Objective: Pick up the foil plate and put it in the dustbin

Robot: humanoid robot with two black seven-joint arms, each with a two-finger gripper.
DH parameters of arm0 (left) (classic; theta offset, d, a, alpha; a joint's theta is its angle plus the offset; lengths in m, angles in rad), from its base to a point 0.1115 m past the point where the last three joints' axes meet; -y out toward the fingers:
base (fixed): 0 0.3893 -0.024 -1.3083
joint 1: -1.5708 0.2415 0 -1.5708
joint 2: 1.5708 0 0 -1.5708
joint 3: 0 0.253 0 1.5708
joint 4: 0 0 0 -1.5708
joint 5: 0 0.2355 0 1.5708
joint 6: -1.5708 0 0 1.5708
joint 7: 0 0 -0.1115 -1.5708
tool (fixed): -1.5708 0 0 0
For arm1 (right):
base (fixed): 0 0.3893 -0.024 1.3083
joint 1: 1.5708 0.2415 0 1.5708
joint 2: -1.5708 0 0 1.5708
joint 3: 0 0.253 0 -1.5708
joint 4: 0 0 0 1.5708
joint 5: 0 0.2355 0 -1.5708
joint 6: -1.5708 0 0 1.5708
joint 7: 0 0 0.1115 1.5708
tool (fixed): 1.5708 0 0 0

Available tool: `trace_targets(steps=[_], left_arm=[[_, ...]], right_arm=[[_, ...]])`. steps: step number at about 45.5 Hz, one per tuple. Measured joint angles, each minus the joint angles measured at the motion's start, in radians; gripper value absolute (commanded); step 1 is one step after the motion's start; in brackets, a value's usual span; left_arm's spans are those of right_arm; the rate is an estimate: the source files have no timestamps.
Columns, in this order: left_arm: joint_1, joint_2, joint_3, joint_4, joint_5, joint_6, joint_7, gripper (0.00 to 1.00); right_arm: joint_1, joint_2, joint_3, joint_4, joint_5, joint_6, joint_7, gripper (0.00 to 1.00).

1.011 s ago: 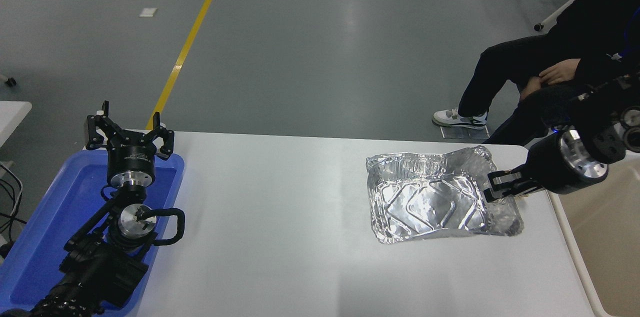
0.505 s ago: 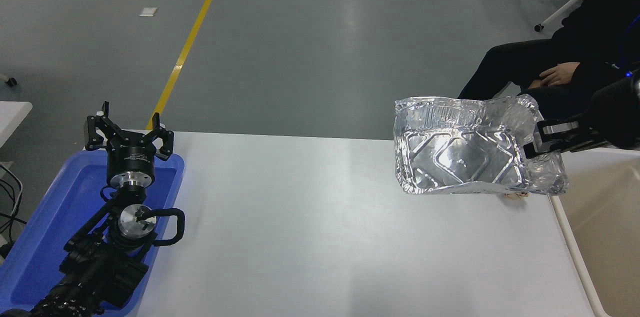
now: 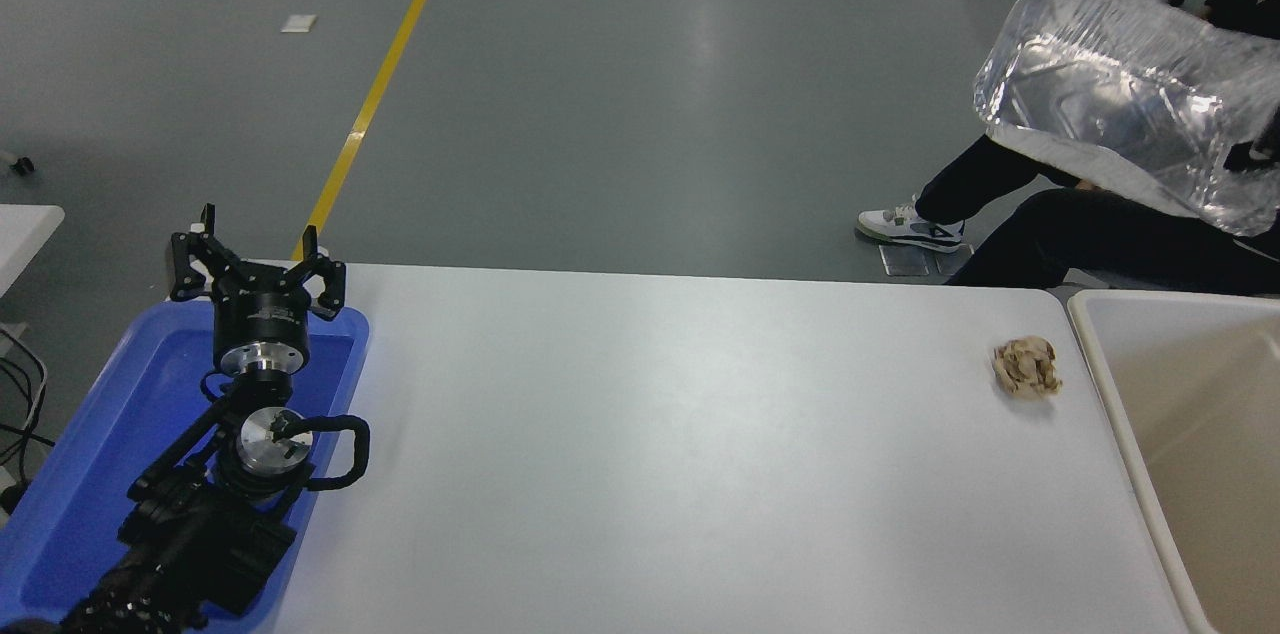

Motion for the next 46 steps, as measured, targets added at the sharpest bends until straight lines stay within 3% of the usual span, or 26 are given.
trace_targets(steps=[11, 21, 30, 35, 46], left_arm=[[0.0, 0.0, 0.0, 0.0, -0.001, 0.0, 0.0, 0.99], [0.0, 0.0, 0.0, 0.0, -0.001, 0.0, 0.0, 0.99], [0.0, 0.0, 0.0, 0.0, -0.001, 0.0, -0.001, 0.99], [0.0, 0.0, 0.0, 0.001, -0.001, 0.0, -0.001, 0.99], [0.0, 0.0, 0.0, 0.001, -0.002, 0.0, -0.001, 0.99]], right_arm=[[-0.278, -0.032, 0.085, -0.071, 0.217, -0.193, 0.009, 0.0], [-0.625, 0.024, 0.283, -0.192, 0.377, -0.312, 0.021, 0.0], [-0.977, 0.179, 0.541, -0.47, 0.452, -0.347, 0.026, 0.0], [-1.167, 0.33, 0.678, -0.72, 0.467, -0.35, 0.028, 0.0], [-1.387, 0.561, 0.814, -1.053, 0.483, -0.362, 0.038, 0.0]])
